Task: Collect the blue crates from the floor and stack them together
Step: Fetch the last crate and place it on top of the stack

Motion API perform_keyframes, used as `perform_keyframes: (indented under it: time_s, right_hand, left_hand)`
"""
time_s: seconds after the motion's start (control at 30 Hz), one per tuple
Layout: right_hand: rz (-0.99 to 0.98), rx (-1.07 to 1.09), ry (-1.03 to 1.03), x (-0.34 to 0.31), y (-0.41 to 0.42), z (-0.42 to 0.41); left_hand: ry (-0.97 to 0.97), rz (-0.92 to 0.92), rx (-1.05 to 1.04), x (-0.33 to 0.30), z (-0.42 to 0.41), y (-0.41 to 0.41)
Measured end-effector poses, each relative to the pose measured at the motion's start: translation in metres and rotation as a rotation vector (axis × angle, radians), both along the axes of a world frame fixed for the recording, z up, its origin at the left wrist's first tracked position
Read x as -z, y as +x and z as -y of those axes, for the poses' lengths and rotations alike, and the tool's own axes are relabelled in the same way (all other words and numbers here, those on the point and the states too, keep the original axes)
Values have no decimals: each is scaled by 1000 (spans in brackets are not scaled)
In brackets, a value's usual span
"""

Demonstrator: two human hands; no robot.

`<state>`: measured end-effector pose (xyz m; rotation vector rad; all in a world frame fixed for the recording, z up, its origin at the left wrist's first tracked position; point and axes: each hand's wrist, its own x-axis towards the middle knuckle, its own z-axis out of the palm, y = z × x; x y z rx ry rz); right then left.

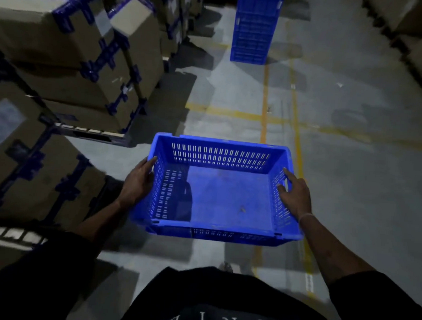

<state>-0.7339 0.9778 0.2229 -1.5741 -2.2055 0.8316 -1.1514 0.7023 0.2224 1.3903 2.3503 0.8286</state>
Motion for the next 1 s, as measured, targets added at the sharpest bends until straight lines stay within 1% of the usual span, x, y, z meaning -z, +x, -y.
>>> perform_keyframes:
  time_s: [0.07,0.2,0.3,0.4,0.57,0.7,0.83,1.0]
  right_hand:
    - [4,6,4,-6,-11,-40]
    - [8,5,4,-15,-44,-122]
    - [20,5,-10,-10,-77,-185]
    - [29,20,-17,-1,-116,-250]
    - [56,47,-20,6,-191,-353]
    - [50,93,-34,0,-251,-431]
    - [53,141,-23,1,-298,-503]
    - [43,144,-15,1,-352,-612]
  left_hand:
    - [-2,-17,-19,-5,-40,-10]
    - [21,18,-6,-15,-121,-39]
    - [22,28,2,-11,-185,-72]
    - [35,59,21,2,-255,-118]
    - [32,61,72,27,-373,-206]
    - [15,31,115,16,-460,-274]
    - [10,-3,104,0,-545,-322]
    - [-8,-14,60,-2,-659,-382]
